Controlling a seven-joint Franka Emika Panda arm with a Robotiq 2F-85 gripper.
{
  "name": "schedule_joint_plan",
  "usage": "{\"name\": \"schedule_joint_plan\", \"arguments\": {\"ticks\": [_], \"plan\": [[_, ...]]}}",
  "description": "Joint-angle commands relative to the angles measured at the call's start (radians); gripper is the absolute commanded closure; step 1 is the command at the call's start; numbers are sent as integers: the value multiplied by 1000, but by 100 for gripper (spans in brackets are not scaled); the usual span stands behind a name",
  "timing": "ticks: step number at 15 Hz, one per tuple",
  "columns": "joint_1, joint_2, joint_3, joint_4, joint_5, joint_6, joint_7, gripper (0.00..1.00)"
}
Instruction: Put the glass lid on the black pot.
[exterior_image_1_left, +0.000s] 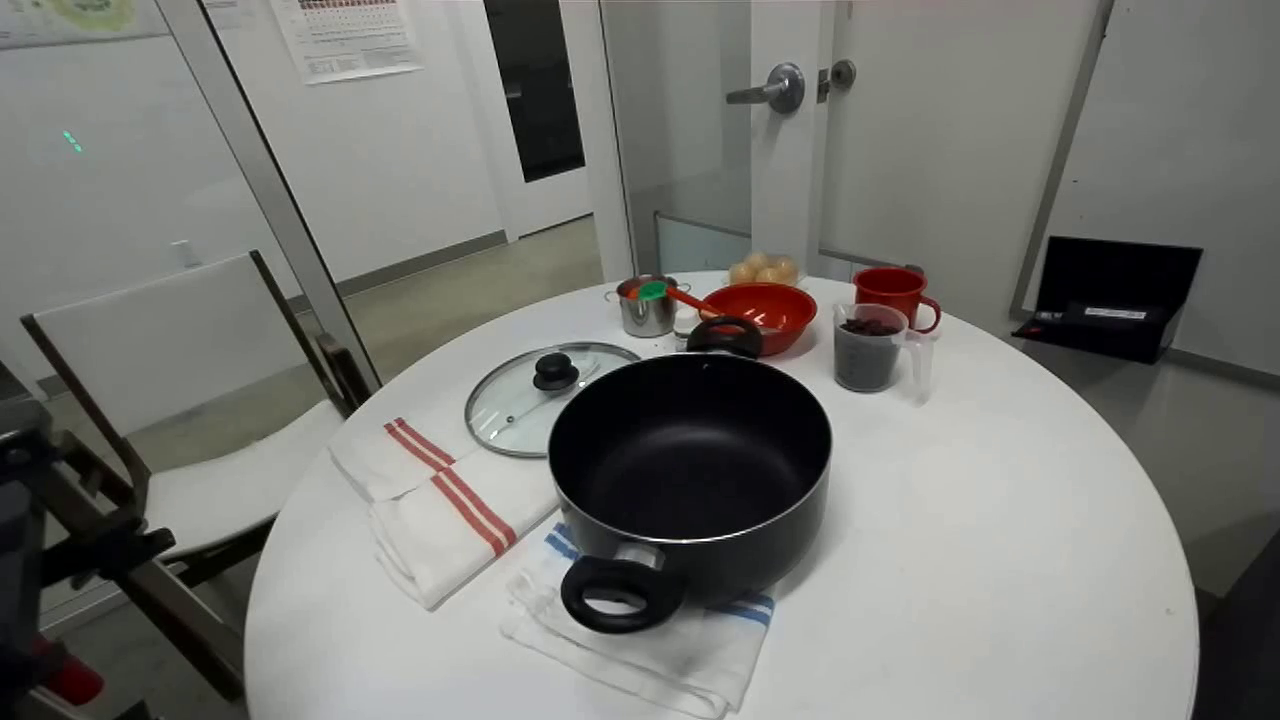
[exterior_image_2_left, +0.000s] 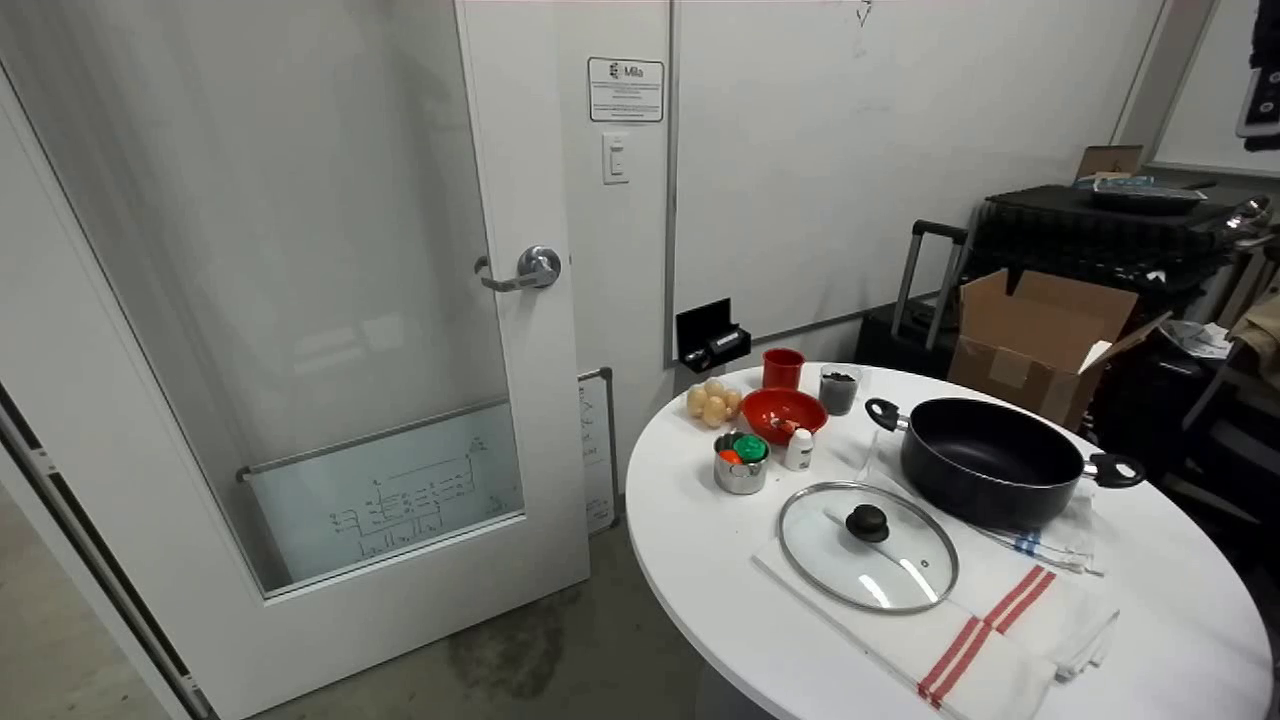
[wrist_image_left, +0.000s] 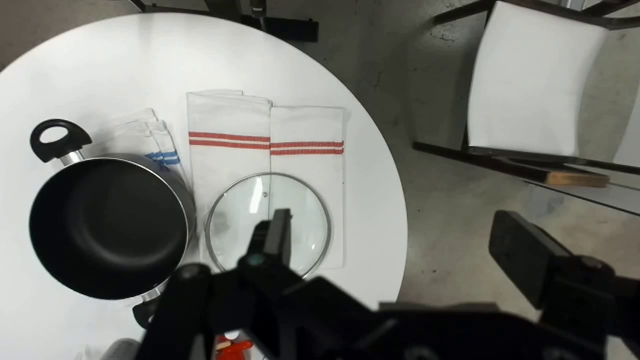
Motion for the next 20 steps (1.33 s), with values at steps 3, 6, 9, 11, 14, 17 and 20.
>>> {"name": "schedule_joint_plan", "arguments": {"ticks": [3, 6, 9, 11, 14, 17, 20], "plan": [[-12, 33, 7, 6, -19, 18, 9, 0], [-30, 126, 9, 8, -70, 72, 35, 0], [-40, 237, 8, 5, -136, 167, 80, 0], [-36, 323, 5, 9, -186, 237, 119, 0], [-19, 463, -5, 31, -257, 343, 173, 0], [3, 609, -32, 77, -338, 448, 233, 0], [32, 761, -72, 152, -385, 526, 264, 0]]}}
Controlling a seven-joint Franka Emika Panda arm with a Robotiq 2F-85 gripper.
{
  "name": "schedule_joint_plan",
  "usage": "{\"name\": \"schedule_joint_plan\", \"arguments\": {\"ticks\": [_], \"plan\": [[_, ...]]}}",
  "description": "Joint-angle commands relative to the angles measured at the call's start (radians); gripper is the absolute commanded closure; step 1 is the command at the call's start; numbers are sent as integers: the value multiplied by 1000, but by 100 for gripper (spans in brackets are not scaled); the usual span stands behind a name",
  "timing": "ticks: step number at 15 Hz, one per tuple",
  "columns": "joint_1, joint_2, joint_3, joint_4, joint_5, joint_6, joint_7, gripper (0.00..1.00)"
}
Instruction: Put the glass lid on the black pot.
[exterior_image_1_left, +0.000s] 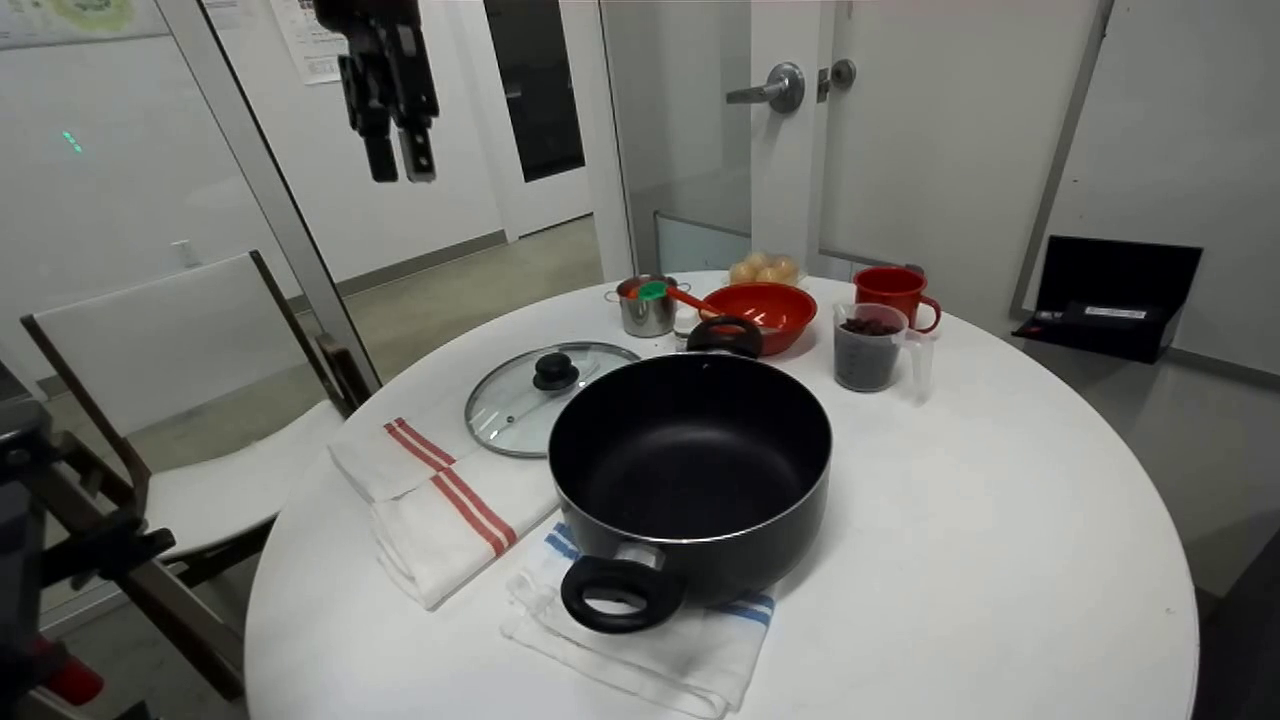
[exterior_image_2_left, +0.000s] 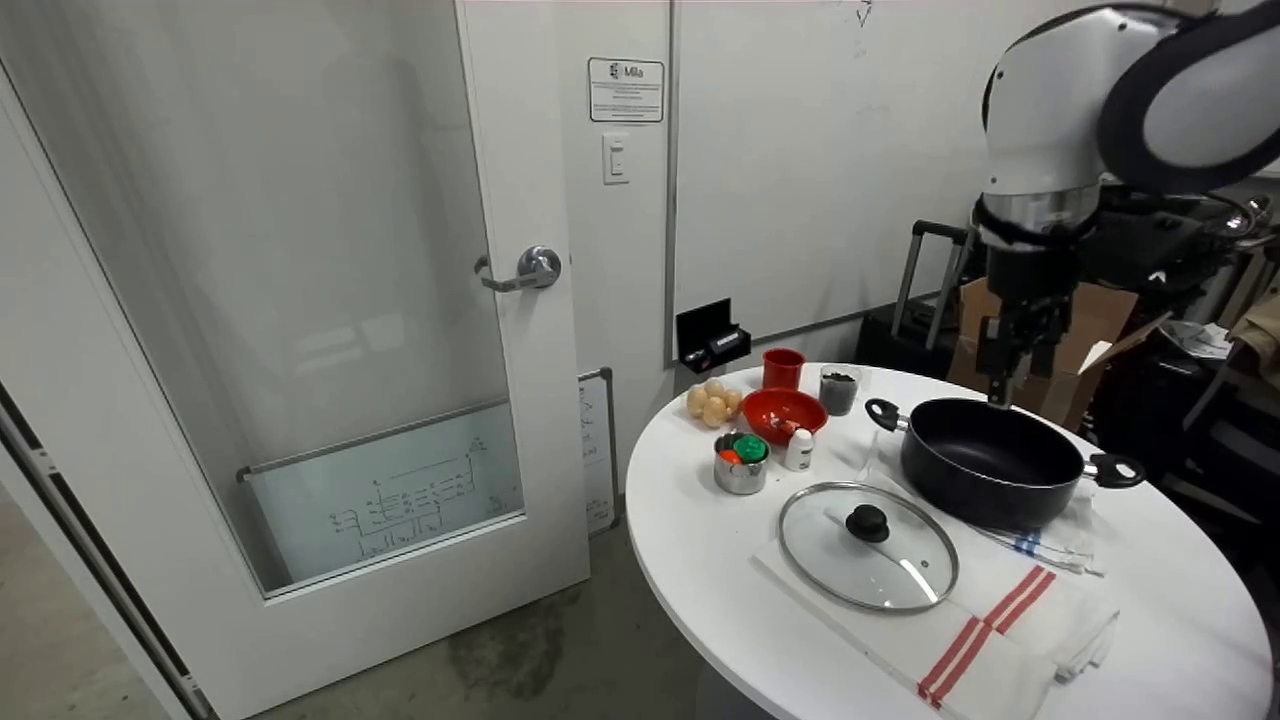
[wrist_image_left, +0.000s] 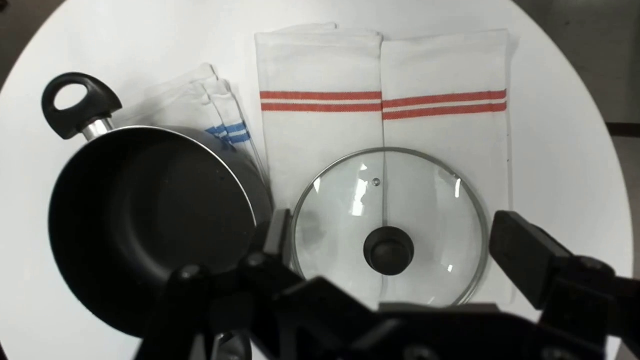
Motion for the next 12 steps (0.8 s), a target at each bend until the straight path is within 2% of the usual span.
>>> {"name": "schedule_joint_plan", "arguments": {"ticks": [1, 7, 12], "plan": [[51, 186, -59, 130, -63, 68, 55, 0], [95, 453, -107, 375, -33, 69, 21, 0], [95, 630, -111, 591, 3, 39, -4, 0]]}}
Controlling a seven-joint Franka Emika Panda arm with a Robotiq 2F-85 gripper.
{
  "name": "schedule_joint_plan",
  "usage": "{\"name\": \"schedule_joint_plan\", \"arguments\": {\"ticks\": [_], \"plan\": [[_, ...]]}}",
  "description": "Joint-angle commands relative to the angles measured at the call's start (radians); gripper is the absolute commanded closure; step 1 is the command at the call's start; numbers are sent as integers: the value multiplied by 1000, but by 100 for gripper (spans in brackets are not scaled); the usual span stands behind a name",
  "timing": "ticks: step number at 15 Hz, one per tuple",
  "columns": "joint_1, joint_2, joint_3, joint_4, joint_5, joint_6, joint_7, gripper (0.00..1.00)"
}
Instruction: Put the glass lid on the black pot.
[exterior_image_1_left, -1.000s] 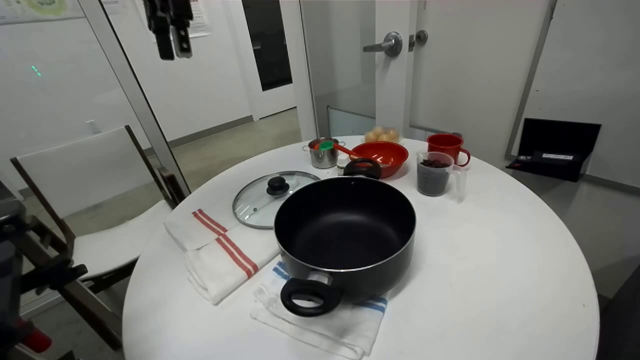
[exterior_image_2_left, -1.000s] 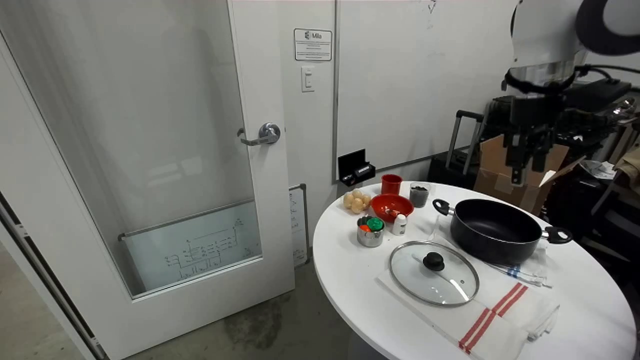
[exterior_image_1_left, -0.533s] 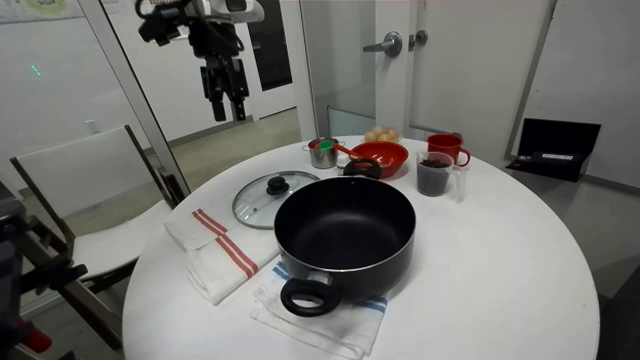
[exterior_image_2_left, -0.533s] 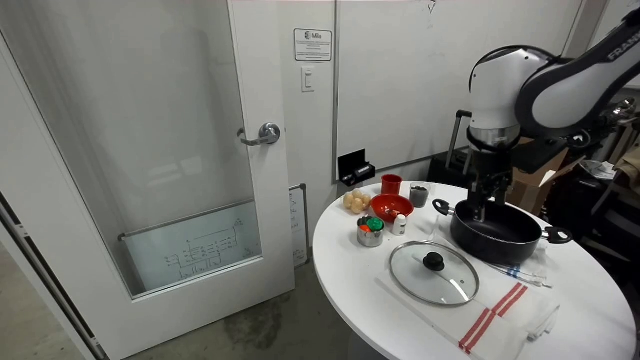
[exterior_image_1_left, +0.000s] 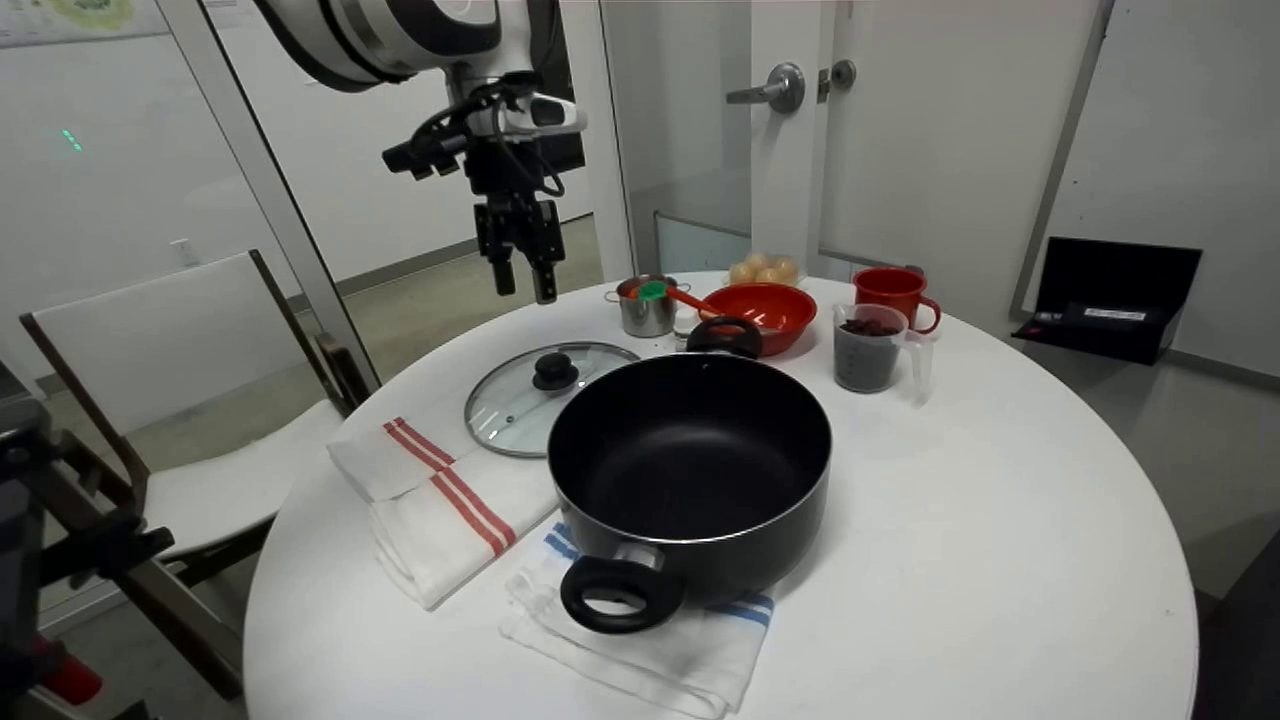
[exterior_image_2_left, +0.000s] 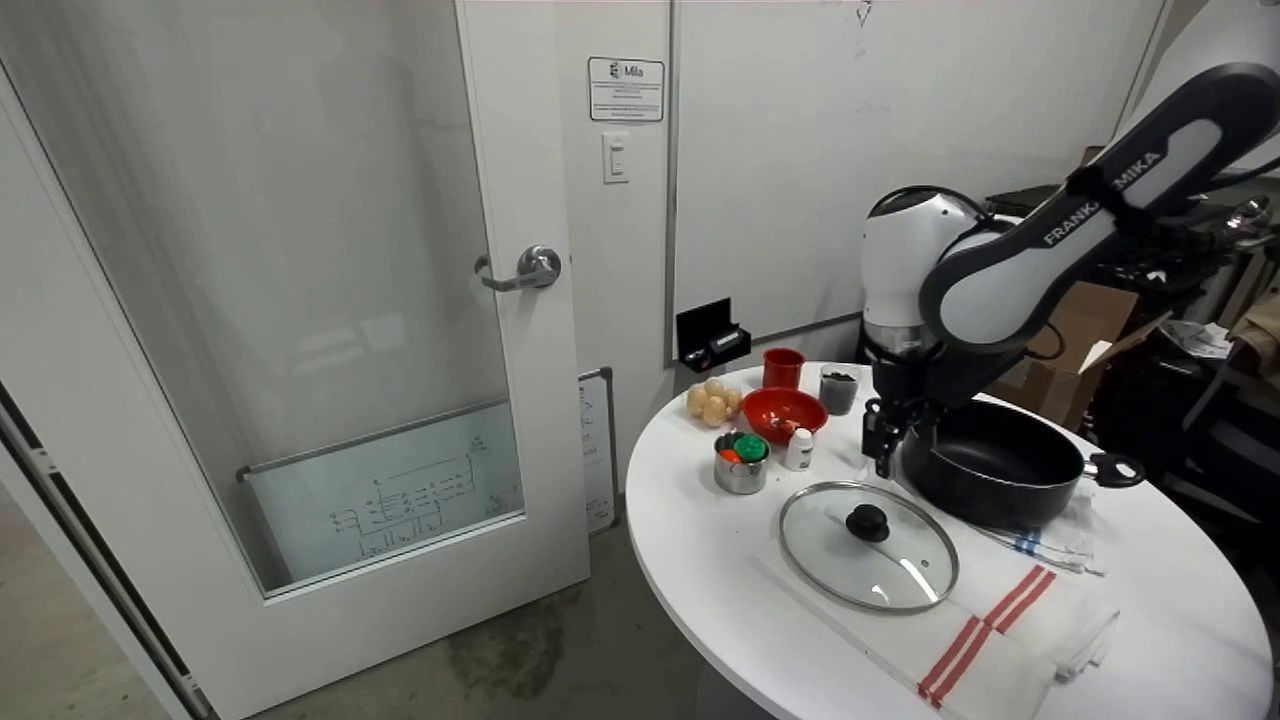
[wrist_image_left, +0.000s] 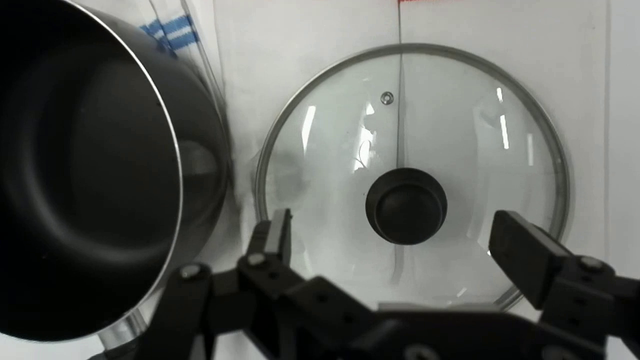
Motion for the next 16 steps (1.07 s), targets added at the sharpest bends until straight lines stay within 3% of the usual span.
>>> {"name": "schedule_joint_plan", "arguments": {"ticks": [1, 7, 16], "plan": [[11, 138, -14, 193, 39, -50, -25, 0], [-1, 265, -1, 343, 99, -101, -35, 0], [-8, 365, 1, 447, 145, -162, -39, 0]]}}
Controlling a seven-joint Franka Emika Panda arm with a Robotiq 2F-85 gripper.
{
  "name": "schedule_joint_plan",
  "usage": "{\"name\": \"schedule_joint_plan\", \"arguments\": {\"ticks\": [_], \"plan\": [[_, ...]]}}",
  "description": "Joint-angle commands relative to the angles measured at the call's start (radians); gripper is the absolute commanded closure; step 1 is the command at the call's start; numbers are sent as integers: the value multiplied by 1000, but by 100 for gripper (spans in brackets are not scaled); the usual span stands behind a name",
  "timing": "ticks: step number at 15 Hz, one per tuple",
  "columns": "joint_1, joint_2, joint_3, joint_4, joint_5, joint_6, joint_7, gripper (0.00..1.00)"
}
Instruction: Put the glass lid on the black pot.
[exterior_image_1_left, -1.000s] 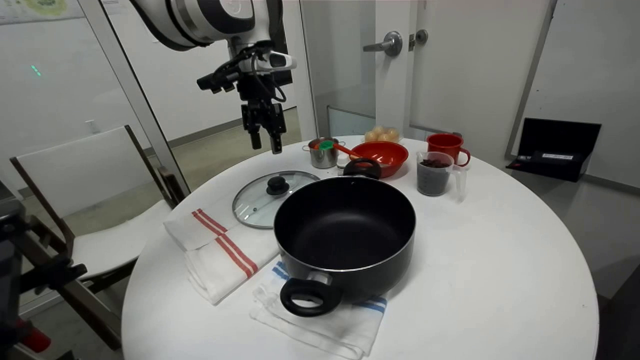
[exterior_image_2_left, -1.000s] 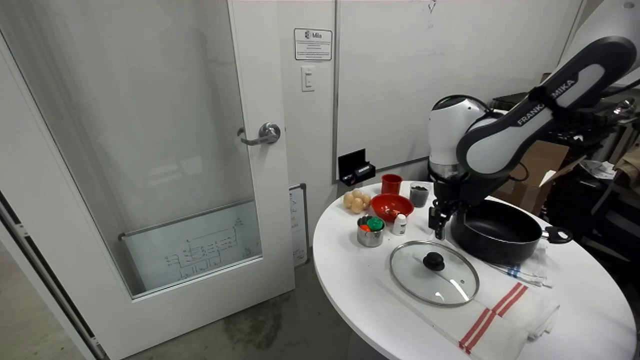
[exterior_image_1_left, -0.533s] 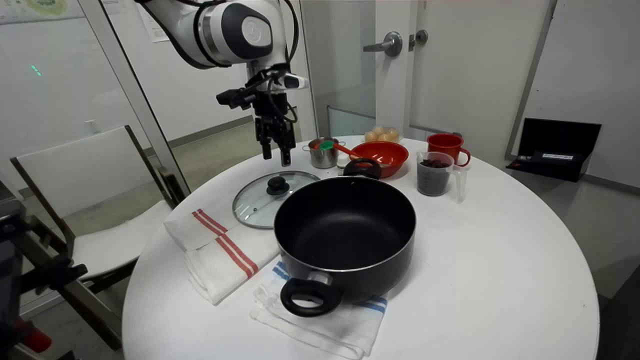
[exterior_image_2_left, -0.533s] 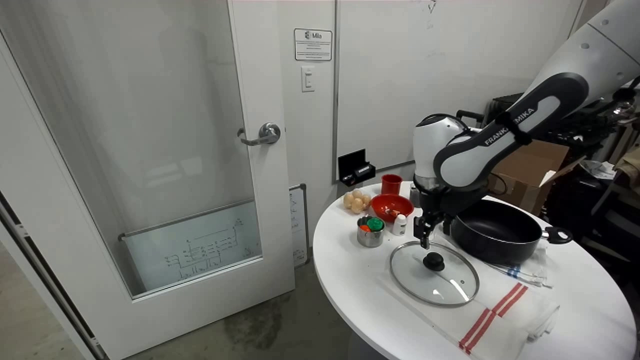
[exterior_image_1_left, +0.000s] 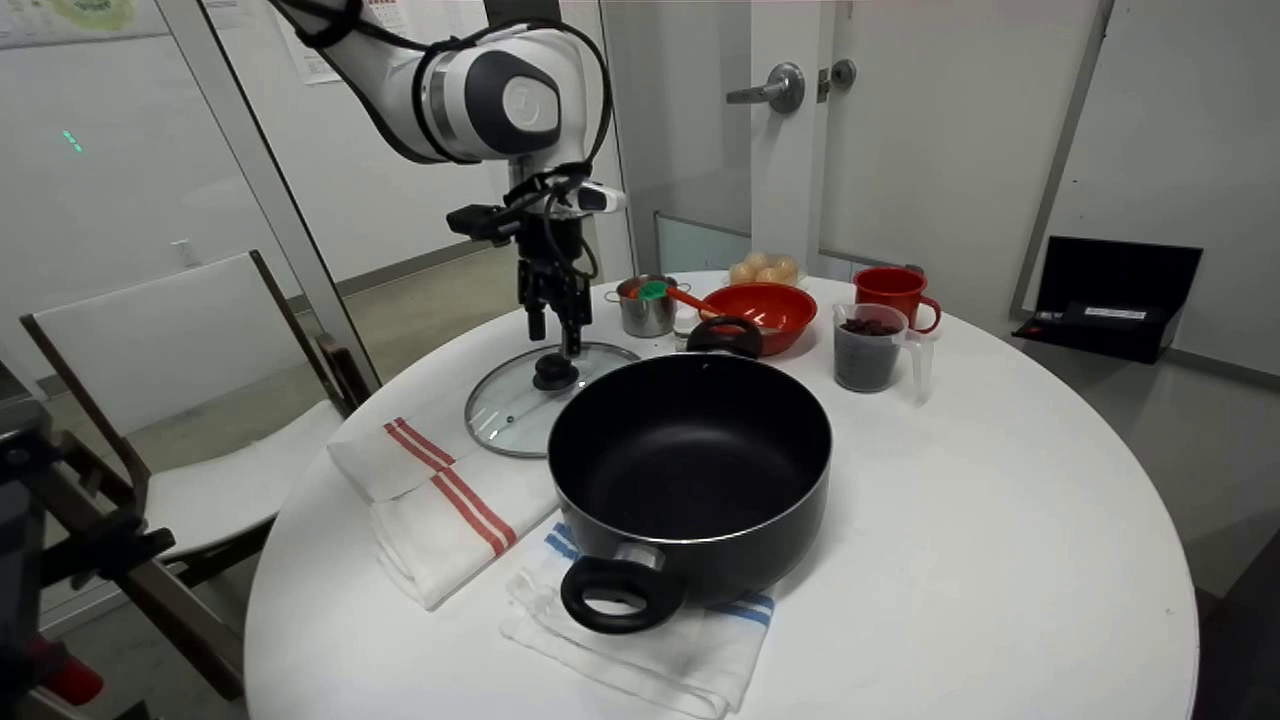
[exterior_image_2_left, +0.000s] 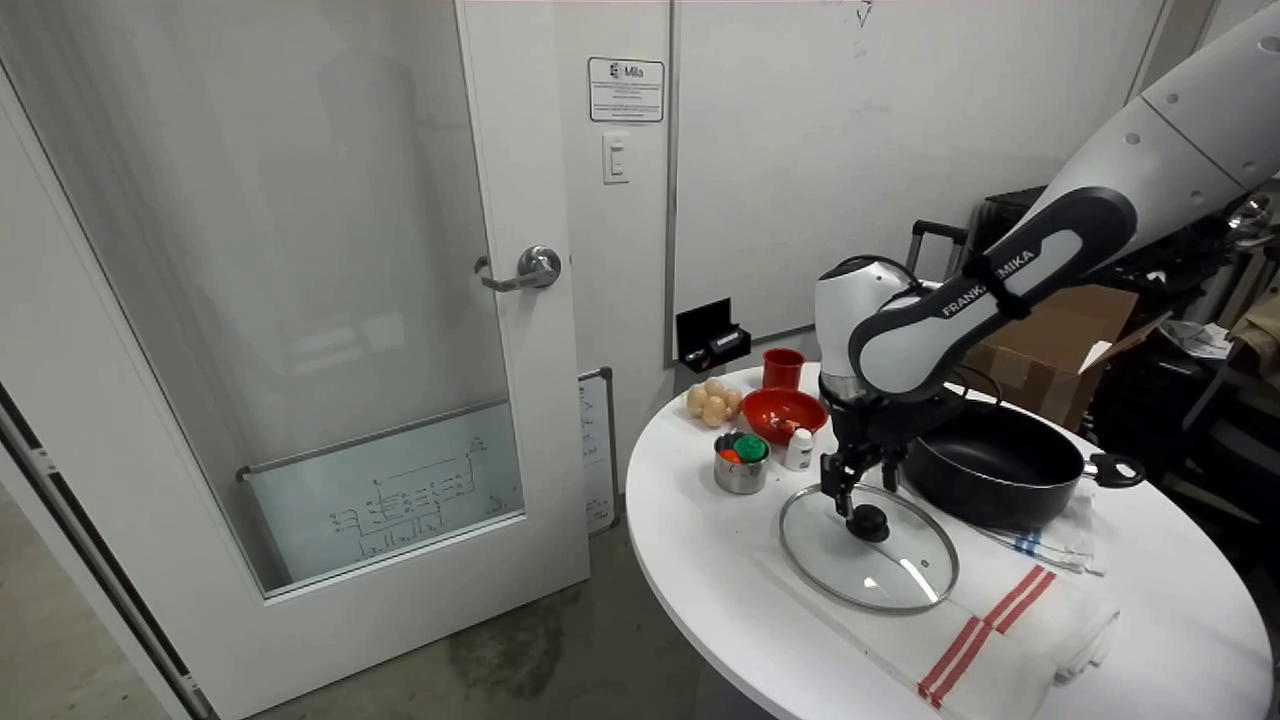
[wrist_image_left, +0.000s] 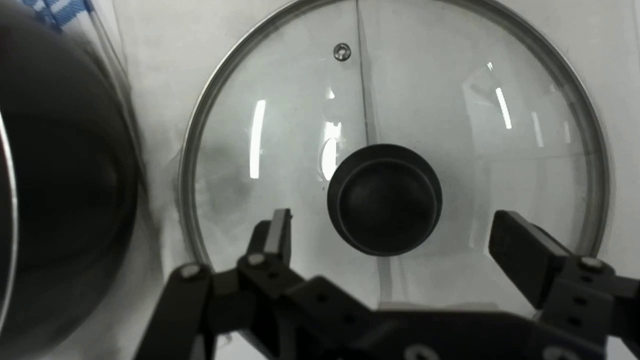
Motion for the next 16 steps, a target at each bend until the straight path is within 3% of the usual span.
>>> {"name": "schedule_joint_plan", "arguments": {"ticks": [1, 7, 9, 16], "plan": [[-4, 53, 2, 77, 30, -42, -28, 0], [-7, 77, 2, 101, 41, -52, -30, 0], [-10, 77, 4, 102, 43, -51, -34, 28], [-18, 67, 10, 98, 54, -45, -42, 76]]}}
